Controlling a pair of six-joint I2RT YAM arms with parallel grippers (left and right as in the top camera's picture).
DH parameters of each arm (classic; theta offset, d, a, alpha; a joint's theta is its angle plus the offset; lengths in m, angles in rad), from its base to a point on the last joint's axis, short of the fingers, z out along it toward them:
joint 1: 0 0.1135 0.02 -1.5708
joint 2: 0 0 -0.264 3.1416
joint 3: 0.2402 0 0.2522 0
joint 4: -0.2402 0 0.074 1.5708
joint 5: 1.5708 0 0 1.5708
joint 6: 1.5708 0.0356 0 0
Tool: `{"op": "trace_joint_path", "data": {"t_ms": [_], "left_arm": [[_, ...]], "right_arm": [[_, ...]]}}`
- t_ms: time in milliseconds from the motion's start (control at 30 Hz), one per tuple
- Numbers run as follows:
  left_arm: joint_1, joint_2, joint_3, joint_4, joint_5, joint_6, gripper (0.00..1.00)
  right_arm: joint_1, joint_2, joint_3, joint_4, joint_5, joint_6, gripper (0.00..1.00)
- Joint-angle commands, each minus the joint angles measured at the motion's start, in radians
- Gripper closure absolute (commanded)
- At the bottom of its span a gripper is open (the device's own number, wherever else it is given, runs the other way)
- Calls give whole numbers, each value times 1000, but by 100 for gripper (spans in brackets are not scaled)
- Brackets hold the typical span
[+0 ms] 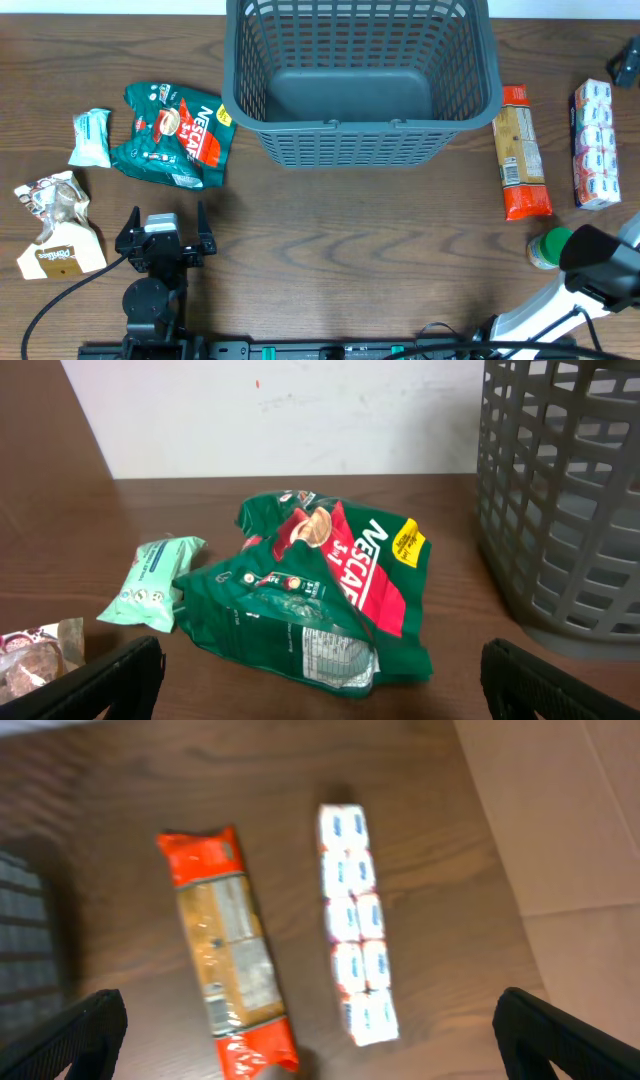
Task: Pack container
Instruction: 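Reach the right gripper to the white tissue multi-pack and grasp it, then lift the tissue pack with the right gripper and drop it into the basket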
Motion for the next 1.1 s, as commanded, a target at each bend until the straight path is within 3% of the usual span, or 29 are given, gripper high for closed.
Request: {"op": "trace_joint_path", "data": {"t_ms": [0, 500, 933, 1000, 1033, 1067], "left_arm": [[5, -5, -27, -14, -2, 16, 2], [5, -5, -27, -14, -2, 16, 1], [5, -5, -27, -14, -2, 16, 1], [5, -5, -27, -14, -2, 16, 1], [5, -5, -27, -14, -2, 16, 1], [5, -5, -27, -14, -2, 16, 1]], "right_arm": [[-45, 82, -28, -3, 32, -38, 1], [-197, 371, -32, -1, -74, 5, 1], [-137, 606, -32, -25, -156, -40, 2], [-129, 623, -32, -25, -156, -48, 16], [-124, 629, -32, -28, -156, -58, 30], [-121, 634, -32, -32, -156, -69, 53]]}}
